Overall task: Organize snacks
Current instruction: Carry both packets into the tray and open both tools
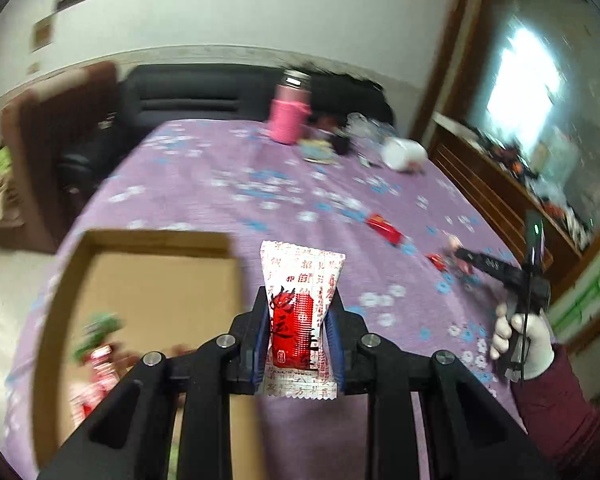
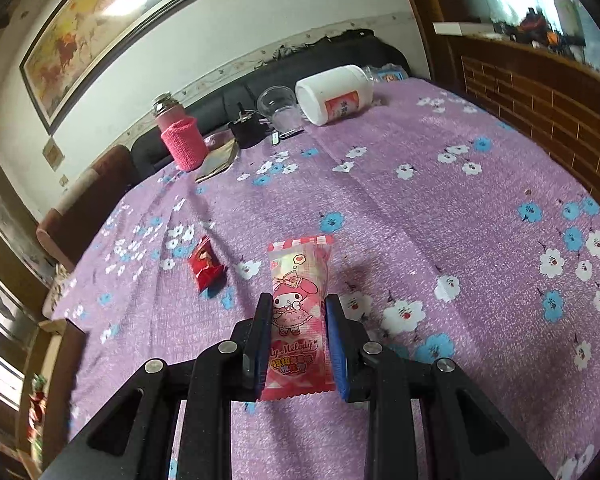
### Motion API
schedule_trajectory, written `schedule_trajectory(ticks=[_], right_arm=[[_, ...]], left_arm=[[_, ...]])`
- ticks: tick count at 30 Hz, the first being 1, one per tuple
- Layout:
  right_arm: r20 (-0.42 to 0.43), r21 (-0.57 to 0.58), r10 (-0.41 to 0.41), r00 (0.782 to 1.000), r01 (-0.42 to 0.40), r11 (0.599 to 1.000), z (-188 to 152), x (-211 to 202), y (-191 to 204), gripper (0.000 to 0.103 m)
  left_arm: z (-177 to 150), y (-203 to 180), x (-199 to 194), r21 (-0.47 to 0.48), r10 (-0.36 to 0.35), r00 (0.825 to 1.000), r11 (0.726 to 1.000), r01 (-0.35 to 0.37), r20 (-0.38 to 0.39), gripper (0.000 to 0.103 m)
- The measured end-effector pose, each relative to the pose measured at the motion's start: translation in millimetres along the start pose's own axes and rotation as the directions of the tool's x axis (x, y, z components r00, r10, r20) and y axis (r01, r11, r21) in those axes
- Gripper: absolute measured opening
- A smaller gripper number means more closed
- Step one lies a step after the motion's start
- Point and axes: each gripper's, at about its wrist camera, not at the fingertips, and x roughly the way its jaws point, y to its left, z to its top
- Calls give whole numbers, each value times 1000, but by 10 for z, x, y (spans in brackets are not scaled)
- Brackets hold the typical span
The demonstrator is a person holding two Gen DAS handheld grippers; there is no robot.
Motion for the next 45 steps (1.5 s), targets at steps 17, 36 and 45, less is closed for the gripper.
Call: schedule_trajectory(ticks=[17, 36, 45], right_arm=[[-28, -251, 257, 966, -255, 934, 103, -814, 1884, 28], [-394, -377, 244, 886, -398, 837, -918, 773, 3675, 29], [-399, -357, 237, 886, -388, 850, -986, 878, 3652, 40]], left_arm=[[114, 1013, -383, -72, 100, 994, 993, -98, 33, 25], [193, 1736, 977, -239, 70, 976, 964, -120, -207, 25], [214, 1674, 922, -253, 26, 983, 965, -72, -180, 53]])
